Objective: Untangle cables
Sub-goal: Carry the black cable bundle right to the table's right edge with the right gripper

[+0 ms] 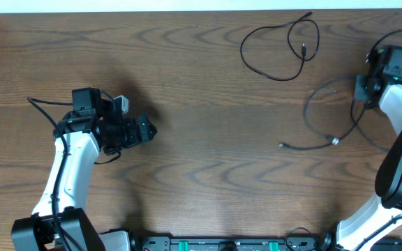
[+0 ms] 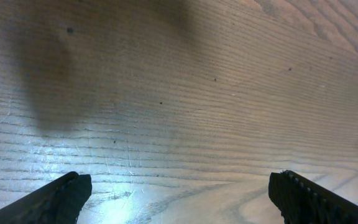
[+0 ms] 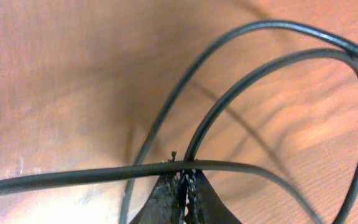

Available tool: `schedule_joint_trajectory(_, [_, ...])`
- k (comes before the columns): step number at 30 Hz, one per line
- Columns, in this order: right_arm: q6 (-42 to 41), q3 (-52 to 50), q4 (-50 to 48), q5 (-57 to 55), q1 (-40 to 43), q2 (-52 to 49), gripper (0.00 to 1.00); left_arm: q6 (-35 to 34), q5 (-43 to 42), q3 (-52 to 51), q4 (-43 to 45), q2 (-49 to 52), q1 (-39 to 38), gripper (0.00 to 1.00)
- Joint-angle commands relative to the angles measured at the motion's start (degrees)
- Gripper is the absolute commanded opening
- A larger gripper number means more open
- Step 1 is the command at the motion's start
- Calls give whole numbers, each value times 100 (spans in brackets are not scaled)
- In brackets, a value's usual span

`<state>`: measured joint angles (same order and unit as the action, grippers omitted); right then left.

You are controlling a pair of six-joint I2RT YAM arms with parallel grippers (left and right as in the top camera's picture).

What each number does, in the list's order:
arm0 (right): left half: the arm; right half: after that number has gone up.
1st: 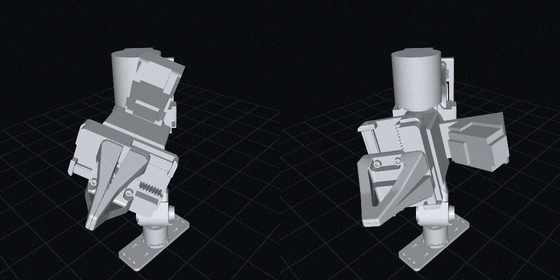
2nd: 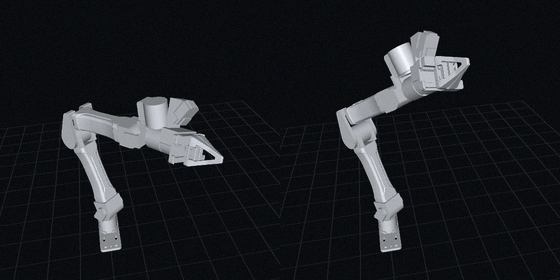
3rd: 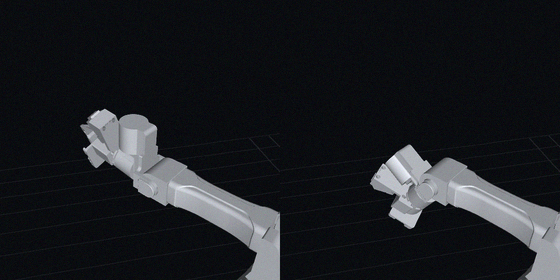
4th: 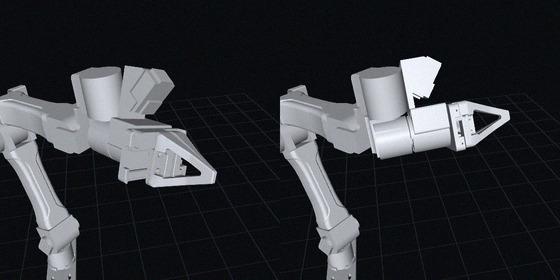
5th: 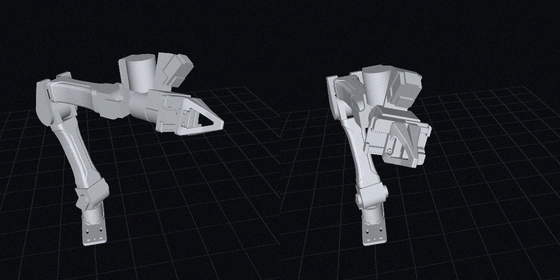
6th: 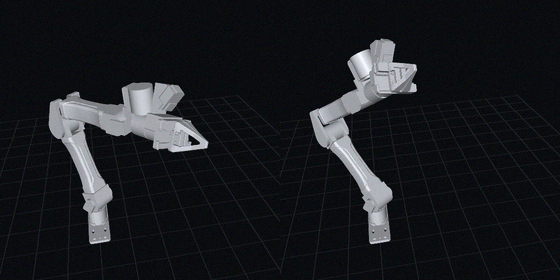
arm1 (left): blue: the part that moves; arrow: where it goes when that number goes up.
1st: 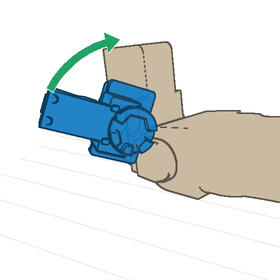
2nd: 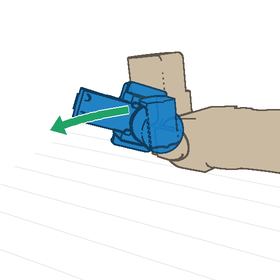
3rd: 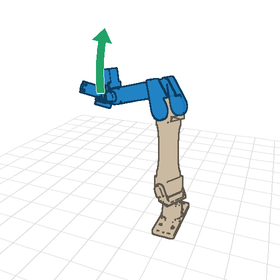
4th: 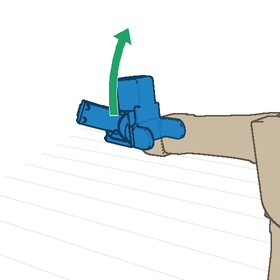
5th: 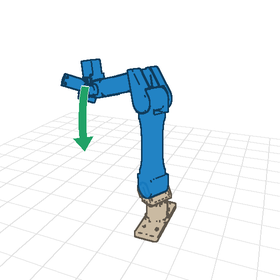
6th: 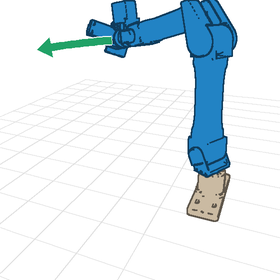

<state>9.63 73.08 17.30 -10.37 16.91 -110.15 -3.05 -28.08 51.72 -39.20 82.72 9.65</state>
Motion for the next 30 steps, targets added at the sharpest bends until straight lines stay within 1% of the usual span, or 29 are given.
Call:
schedule_joint_trajectory(1, [487, 111, -284, -28, 238, -13, 1, -24, 74, -13, -24, -85, 31, 98])
schedule_joint_trajectory(4, [479, 111, -511, 299, 531, -72, 1, -24, 74, -13, -24, -85, 31, 98])
schedule_joint_trajectory(8, [463, 109, -483, 688, 796, -321, 2, -24, 74, -13, -24, -85, 31, 98])
schedule_joint_trajectory(10, [457, 109, -409, 826, 883, -503, 7, -24, 74, -13, -24, -85, 31, 98])
schedule_joint_trajectory(12, [457, 109, -334, 868, 896, -638, 20, -24, 74, -13, -24, -85, 31, 98])
schedule_joint_trajectory(13, [457, 109, -323, 866, 885, -667, 34, -24, 74, -13, -24, -85, 31, 98])
schedule_joint_trajectory(14, [455, 111, -321, 870, 870, -667, 53, -24, 74, -13, -22, -85, 31, 98])
schedule_joint_trajectory(15, [446, 131, -297, 894, 822, -586, 74, -24, 74, -13, -24, -85, 31, 98])
schedule_joint_trajectory(16, [413, 155, -240, 903, 782, -503, 85, -24, 74, -13, -24, -85, 31, 98])
schedule_joint_trajectory(18, [415, 216, -114, 901, 737, -363, 97, -24, 74, -13, -24, -85, 31, 98])
schedule_joint_trajectory(19, [415, 258, -33, 890, 717, -260, 99, -24, 74, -13, -24, -85, 31, 98])
schedule_joint_trajectory(24, [415, 433, 302, 621, 704, 334, 99, -24, 74, -13, -24, -85, 31, 98])
schedule_joint_trajectory(28, [372, 448, 457, 570, 678, 1049, 99, -24, 74, -13, -24, -85, 31, 98])
schedule_joint_trajectory(30, [-76, 448, 693, 269, 667, 1366, 99, -24, 74, -13, -24, -85, 31, 98])
